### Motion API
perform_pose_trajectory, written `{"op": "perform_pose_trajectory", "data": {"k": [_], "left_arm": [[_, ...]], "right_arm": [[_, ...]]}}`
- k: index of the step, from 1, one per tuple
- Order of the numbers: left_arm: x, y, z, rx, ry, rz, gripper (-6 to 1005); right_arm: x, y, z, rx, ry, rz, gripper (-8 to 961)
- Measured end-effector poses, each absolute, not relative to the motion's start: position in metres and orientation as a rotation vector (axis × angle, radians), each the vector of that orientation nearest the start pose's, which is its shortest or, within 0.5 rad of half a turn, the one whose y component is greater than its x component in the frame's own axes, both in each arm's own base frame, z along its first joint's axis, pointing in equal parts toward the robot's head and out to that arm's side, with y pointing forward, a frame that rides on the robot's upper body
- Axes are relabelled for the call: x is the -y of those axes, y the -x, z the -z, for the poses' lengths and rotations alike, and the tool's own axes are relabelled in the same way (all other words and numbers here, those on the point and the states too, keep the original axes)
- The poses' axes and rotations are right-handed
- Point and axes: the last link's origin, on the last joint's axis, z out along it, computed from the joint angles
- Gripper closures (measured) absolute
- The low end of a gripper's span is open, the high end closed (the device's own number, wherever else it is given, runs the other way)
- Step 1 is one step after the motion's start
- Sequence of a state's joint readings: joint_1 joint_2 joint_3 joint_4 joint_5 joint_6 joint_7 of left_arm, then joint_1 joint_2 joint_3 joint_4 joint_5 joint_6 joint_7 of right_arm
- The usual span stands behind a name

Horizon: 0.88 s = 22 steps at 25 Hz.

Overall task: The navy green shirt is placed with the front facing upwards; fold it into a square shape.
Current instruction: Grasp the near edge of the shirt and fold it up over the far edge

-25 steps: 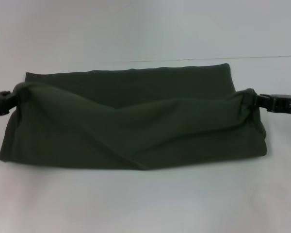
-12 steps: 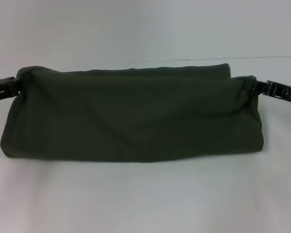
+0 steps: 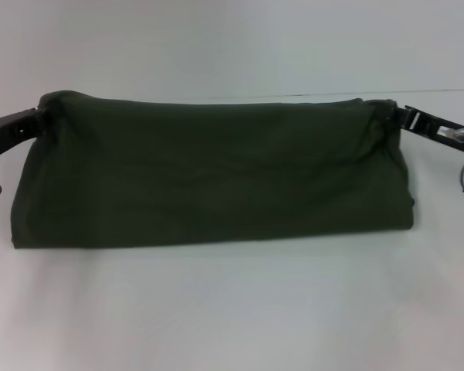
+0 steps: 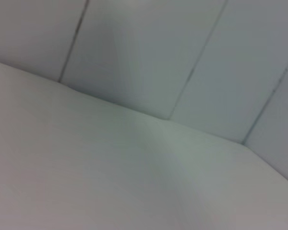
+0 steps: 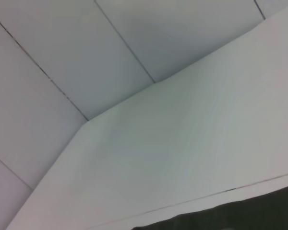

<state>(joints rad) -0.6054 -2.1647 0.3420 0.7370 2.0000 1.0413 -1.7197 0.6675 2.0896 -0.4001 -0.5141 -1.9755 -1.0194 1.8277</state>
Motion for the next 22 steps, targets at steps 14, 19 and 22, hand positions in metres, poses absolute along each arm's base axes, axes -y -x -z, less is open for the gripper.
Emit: {"op": "perform_pose_trajectory", "data": {"k": [14,19,22], "left_arm": [[-0.417,0.297,-0.035,1.108,1.759,0.819,941],[-0.421,0.296,-0.029,1.091,1.725,0.831,941],[-0.422,0.296,-0.025,1.082,1.705,0.827,941]], "right_arm": [[-0.431,-0.281,-0.009,-1.339,1.823,-0.871,917],[-0.437,-0.276,-0.002,-1.329,1.818,-0.846,917],[-0.44,-0.274,0.002,-1.324,1.814,-0.831,917]]}}
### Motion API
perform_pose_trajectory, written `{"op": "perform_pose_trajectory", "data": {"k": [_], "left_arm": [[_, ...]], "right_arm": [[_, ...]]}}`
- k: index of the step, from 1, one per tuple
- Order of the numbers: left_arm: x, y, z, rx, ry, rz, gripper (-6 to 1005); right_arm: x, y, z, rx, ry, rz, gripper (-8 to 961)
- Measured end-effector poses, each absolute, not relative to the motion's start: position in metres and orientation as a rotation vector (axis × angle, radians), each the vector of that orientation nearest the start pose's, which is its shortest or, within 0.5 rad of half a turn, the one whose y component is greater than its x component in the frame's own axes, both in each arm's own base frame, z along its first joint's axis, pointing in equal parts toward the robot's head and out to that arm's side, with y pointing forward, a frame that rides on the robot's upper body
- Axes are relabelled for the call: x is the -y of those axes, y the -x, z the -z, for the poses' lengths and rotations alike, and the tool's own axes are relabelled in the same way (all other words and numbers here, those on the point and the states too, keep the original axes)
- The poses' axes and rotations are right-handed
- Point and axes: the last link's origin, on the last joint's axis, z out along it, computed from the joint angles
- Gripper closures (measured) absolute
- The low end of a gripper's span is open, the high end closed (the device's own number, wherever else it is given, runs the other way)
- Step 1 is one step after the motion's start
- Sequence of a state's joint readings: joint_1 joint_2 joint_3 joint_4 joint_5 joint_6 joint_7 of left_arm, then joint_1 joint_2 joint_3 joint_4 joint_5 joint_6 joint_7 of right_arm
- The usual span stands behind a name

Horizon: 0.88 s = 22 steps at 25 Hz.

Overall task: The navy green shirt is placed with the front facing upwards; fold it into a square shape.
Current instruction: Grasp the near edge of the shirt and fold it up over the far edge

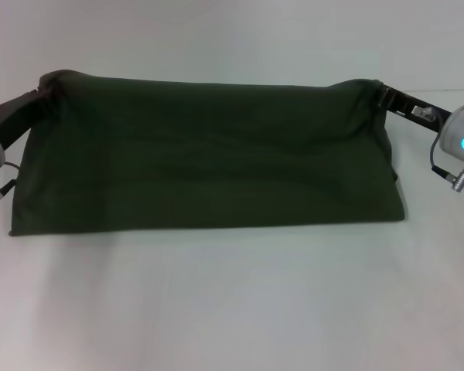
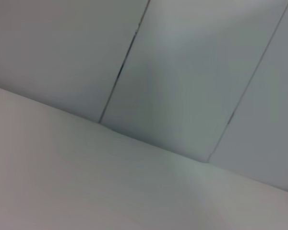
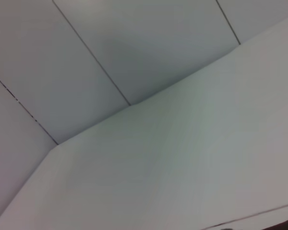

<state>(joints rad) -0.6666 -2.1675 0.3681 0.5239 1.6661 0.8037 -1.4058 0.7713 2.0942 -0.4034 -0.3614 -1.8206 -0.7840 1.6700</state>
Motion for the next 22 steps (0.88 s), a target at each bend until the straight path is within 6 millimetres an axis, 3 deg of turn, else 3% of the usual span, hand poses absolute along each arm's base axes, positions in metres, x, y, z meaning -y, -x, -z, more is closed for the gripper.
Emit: {"op": "perform_pose_trajectory", "data": {"k": [14,22], "left_arm": [[-0.423,0.297,-0.009,1.021,1.64,0.815,942],[-0.421,0.298,-0.005,0.995,1.582,0.834,879]], "right_arm": [[-0.444,-0.27,0.01,-1.292,1.77,-0.839,916],[-0.446,-0.268,0.01,-1.286,1.775,-0.842,757]]}}
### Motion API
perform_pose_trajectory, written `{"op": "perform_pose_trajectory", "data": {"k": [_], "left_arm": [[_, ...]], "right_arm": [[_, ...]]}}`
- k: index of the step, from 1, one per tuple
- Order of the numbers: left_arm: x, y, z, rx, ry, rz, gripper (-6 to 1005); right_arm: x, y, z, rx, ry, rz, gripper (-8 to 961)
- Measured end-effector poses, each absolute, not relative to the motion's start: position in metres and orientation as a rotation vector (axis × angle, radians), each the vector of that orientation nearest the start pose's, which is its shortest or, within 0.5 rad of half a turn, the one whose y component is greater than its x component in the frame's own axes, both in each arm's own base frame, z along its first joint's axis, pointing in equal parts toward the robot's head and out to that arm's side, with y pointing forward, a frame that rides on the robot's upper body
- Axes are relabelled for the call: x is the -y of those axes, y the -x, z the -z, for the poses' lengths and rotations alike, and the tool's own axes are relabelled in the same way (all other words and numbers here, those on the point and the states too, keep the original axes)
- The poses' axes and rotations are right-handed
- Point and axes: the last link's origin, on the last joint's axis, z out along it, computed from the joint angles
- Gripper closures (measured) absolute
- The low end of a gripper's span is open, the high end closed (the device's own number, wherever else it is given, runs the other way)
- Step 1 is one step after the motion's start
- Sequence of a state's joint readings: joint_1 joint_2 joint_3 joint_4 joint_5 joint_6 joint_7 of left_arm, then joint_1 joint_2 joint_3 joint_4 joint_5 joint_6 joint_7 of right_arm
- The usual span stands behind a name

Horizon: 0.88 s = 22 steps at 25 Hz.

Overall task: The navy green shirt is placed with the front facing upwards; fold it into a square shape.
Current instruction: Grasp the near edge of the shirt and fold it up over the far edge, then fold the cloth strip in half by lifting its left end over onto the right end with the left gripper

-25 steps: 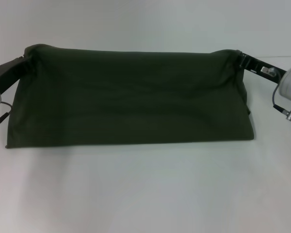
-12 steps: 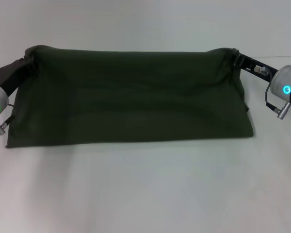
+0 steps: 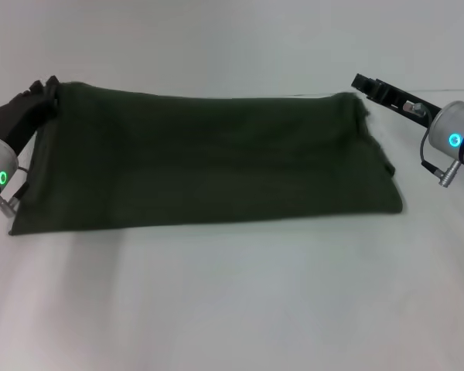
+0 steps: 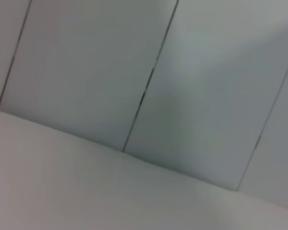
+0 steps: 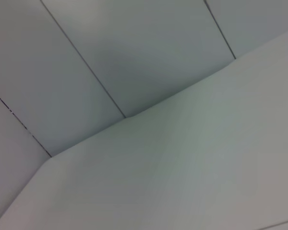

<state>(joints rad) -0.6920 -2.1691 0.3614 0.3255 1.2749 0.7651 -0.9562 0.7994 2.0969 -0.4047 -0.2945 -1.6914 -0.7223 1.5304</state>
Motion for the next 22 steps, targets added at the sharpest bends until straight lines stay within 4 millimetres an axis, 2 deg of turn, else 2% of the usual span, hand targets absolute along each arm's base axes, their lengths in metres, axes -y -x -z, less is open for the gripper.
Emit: {"op": "perform_pose_trajectory", "data": {"k": [5,11,14,19,22], "left_arm": [[-0.421,0.299,-0.005,1.011,1.552,0.852,826],[-0.417,0.305,-0.005,1.064,1.528,0.871,557],[-0.413,0.308,-0.006,1.113,1.539,0.897,454],[-0.398,0.312,-0.017,1.167,1.695,0.87,238],[-0.384,0.313,-0.029,1.152,1.812,0.849,238]], "right_arm": [[-0.445,-0.267,0.012,-1.291,1.779,-0.845,648],[-0.441,-0.273,0.012,-1.315,1.764,-0.851,517],[-0.436,-0.28,0.008,-1.34,1.759,-0.862,370],[-0.416,-0.295,-0.006,-1.379,1.798,-0.919,173],[-0.403,-0.301,-0.017,-1.382,1.845,-0.932,74]]}}
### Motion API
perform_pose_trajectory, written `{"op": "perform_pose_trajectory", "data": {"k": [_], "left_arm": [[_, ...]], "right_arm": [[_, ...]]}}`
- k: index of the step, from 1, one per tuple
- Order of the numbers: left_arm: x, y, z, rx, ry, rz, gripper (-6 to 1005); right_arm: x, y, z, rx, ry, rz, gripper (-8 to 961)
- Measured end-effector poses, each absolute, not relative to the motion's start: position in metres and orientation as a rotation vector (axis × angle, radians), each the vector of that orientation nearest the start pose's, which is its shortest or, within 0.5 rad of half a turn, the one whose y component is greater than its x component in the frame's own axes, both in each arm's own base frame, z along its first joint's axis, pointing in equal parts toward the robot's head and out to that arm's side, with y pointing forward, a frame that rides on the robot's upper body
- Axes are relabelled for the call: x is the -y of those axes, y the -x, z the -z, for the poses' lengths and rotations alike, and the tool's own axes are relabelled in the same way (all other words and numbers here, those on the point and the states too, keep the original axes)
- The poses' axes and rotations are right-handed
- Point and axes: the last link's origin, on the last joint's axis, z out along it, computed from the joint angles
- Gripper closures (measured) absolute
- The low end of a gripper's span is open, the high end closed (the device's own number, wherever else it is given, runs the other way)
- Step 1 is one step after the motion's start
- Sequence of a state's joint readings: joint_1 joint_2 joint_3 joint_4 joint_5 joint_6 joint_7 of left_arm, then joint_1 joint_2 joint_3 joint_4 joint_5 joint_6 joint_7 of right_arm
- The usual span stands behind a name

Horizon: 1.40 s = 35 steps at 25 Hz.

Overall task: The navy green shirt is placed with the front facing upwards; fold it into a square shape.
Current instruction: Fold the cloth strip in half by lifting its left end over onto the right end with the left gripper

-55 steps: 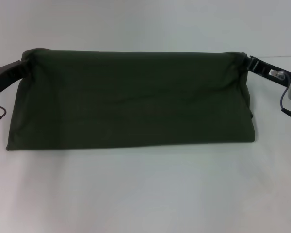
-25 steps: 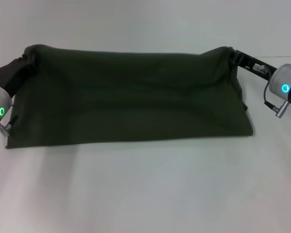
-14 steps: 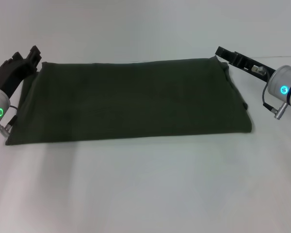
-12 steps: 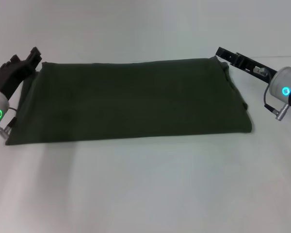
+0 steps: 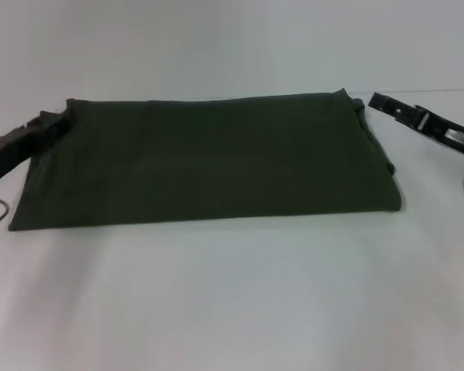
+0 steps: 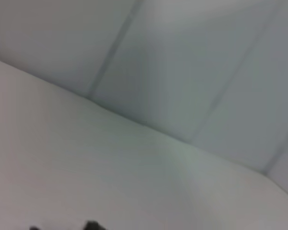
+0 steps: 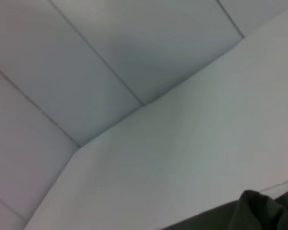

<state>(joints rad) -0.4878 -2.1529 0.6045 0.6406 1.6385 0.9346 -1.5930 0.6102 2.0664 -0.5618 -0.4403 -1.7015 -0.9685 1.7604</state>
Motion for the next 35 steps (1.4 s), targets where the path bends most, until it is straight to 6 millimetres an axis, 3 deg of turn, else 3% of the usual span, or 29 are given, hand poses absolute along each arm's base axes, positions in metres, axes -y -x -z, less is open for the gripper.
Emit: {"op": "perform_pose_trajectory", "data": {"k": [8,18,25,35], "left_arm": [[-0.35,0.333,-0.059,1.089,2.042,0.656,237],[-0.348,0.358,-0.05,1.029,2.05,0.345,237],[-0.346,0.362,-0.044,0.96,2.064,0.284,238],[-0.346,0.371,-0.036,0.996,2.034,0.23,237]], "right_arm": [[-0.365,-0.323,-0.035,-1.394,1.926,-0.962,65],[-0.344,-0.336,-0.035,-1.38,1.956,-0.95,66],[-0.337,-0.339,-0.033,-1.377,1.962,-0.947,65],[-0.333,-0.34,-0.028,-1.379,1.978,-0.936,71]]}}
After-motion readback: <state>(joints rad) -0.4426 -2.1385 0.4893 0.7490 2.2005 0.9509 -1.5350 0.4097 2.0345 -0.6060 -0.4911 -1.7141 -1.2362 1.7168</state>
